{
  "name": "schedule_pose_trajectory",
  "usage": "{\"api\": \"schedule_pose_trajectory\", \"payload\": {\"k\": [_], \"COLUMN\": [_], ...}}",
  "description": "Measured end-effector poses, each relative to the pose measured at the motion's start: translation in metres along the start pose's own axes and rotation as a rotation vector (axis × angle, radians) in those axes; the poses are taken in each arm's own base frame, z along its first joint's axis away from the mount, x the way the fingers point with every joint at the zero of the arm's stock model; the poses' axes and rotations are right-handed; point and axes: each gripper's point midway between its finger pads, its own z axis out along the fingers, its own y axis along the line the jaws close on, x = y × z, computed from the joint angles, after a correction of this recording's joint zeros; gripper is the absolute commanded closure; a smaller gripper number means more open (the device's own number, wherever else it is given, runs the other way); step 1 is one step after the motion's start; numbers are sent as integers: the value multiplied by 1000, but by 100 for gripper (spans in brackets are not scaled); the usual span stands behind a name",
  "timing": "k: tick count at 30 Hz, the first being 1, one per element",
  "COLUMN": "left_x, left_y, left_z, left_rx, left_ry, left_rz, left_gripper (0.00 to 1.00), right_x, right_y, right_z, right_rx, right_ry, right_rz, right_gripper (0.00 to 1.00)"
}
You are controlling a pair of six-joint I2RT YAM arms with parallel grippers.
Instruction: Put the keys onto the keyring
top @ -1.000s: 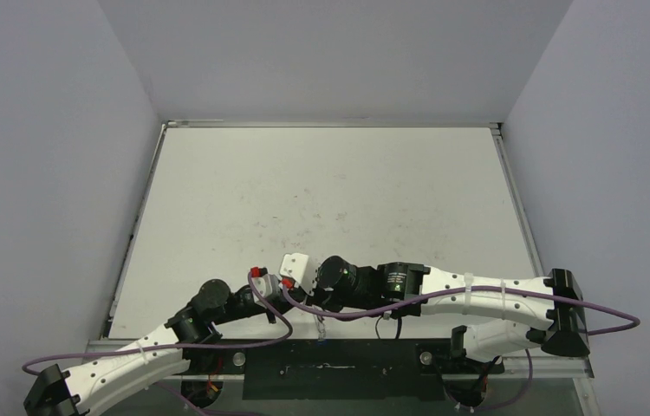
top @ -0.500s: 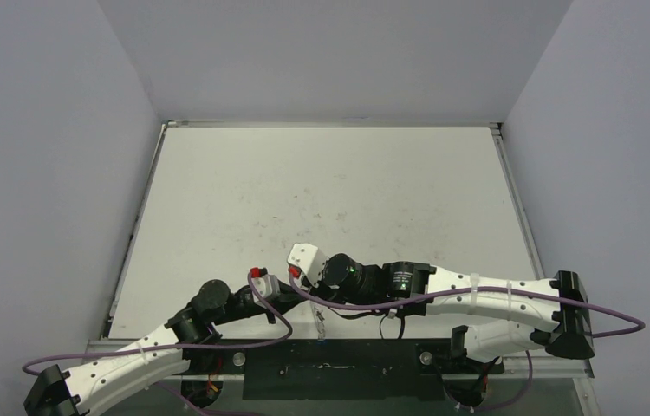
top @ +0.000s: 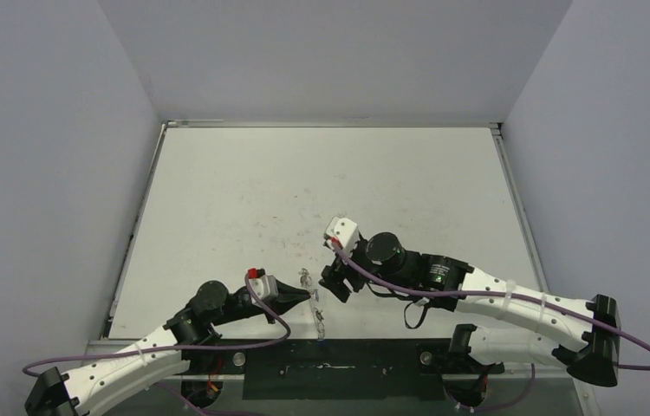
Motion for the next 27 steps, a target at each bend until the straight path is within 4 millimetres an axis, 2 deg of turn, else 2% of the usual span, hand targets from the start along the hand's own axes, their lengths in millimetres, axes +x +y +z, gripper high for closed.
{"api": "schedule_pose_trajectory", "payload": {"k": [3,6,13,17,24,27], "left_x": [-2,-4,-5,-4,-4,-4], "left_y": [0,0,-1,-1,-1,-2], "left_z": [-1,-1,-1,-1,-2,-2], "left_rx": [0,1,1,1,5,5], "left_ry": [-9,-15,-20,-17,-17,-17], "left_rz": [3,6,7,7,6,6], "left_gripper": [100,100,100,100,100,100], "right_x": [-11,-12,16,23,33,34], "right_y": [6,10,19,30,39,41], "right_z": [-9,-12,-1,4,17,21], "right_rx": [-42,-74,-157,-236,-310,-326], "right_ry": [-76,-124,-125,-130,-105,-100], "right_rz": [-33,-83,-247,-349,-431,-451], "right_gripper": [35,41,45,49,61,73]}}
